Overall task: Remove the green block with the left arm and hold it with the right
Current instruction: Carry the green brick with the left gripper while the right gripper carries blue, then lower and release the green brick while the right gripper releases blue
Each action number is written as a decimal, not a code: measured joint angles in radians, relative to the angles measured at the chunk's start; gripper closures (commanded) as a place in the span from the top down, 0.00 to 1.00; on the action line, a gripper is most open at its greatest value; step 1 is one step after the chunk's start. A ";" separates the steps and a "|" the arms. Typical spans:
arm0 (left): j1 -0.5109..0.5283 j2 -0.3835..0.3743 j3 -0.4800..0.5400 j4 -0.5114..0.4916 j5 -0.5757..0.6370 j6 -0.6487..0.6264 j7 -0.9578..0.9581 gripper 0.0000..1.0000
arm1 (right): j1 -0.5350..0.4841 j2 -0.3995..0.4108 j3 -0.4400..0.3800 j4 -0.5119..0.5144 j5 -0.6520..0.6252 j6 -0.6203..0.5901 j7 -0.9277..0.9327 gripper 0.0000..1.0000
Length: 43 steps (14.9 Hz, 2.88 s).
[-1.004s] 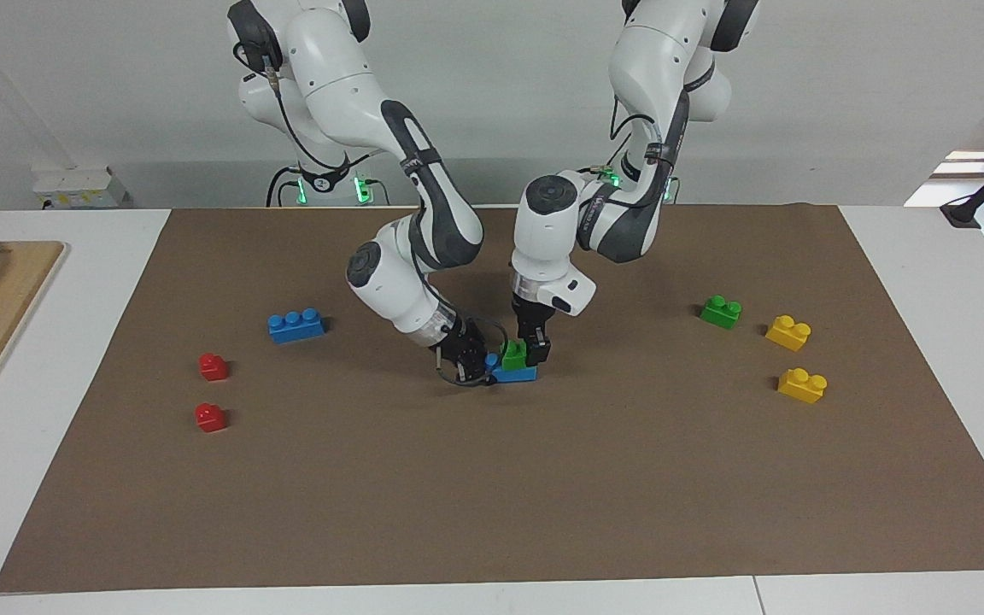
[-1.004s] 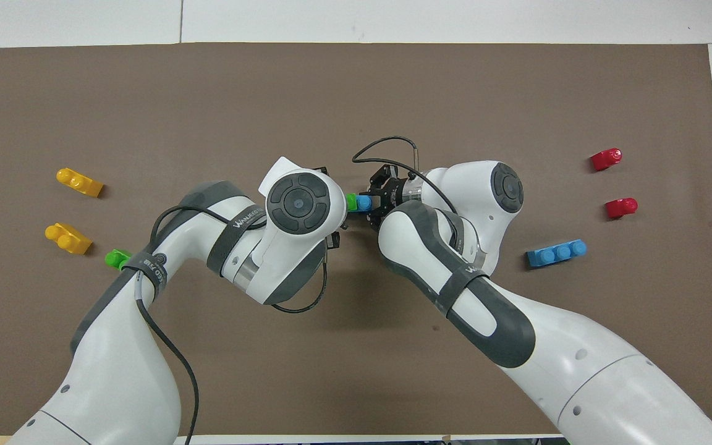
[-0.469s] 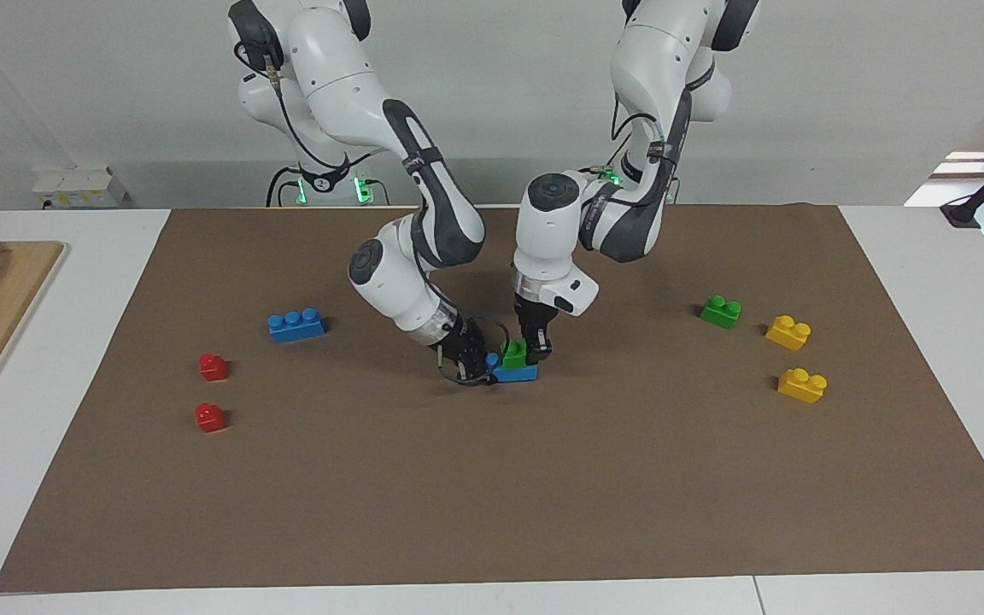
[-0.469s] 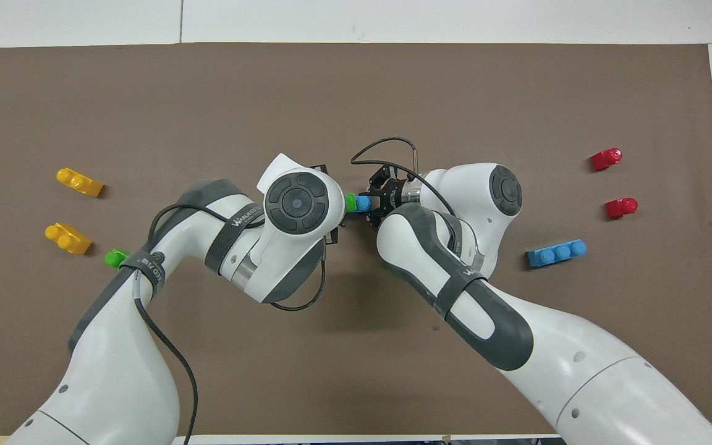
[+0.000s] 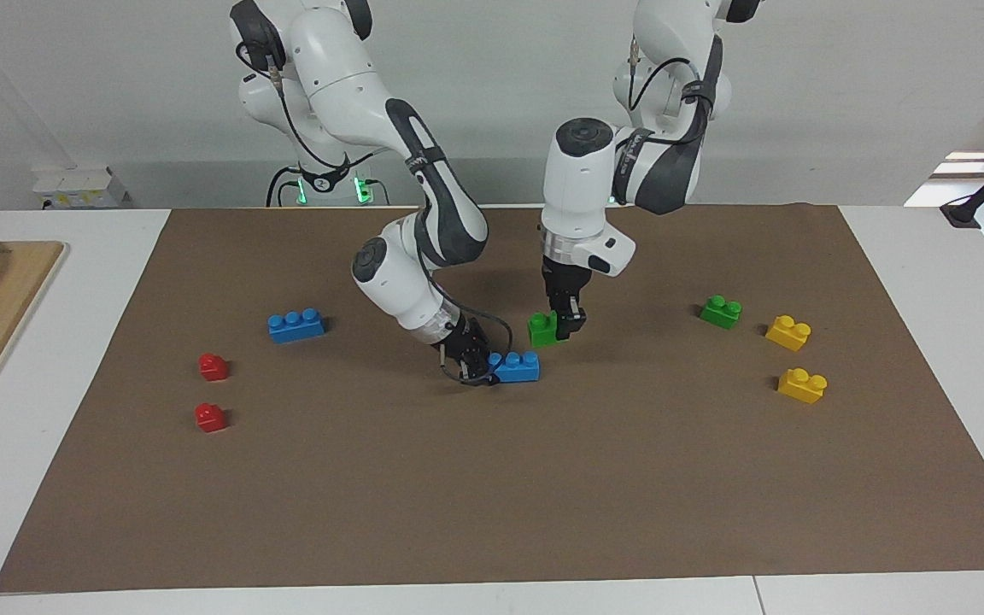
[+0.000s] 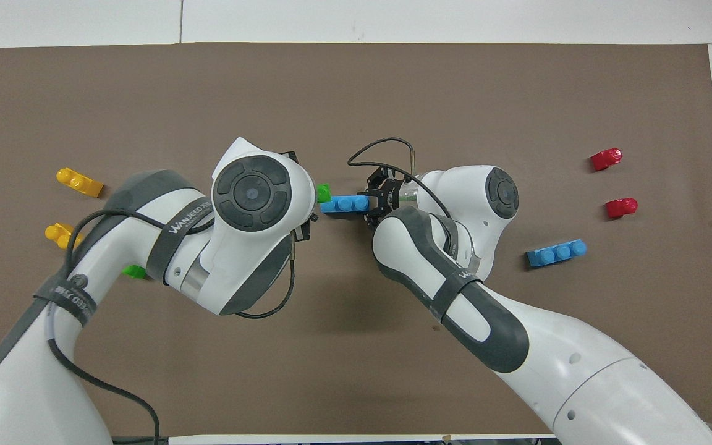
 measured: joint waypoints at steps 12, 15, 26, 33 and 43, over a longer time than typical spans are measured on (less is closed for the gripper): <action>0.376 -0.021 0.003 -0.032 -0.090 -0.114 0.925 0.00 | -0.321 0.023 -0.023 0.334 -0.285 -0.481 -0.050 0.00; 0.457 -0.022 0.003 -0.074 -0.109 -0.108 1.161 0.00 | -0.429 0.053 -0.024 0.334 -0.308 -0.511 -0.166 0.00; 0.553 -0.007 0.003 -0.217 -0.110 0.094 1.356 0.00 | -0.613 0.062 -0.023 0.208 -0.314 -0.550 -0.362 0.00; 0.554 0.069 0.002 -0.221 -0.110 0.159 1.394 0.00 | -0.619 0.045 -0.023 0.176 -0.314 -0.550 -0.394 0.00; 0.571 0.077 0.002 -0.221 -0.116 0.171 1.454 1.00 | -0.619 0.001 -0.023 0.173 -0.317 -0.557 -0.402 0.87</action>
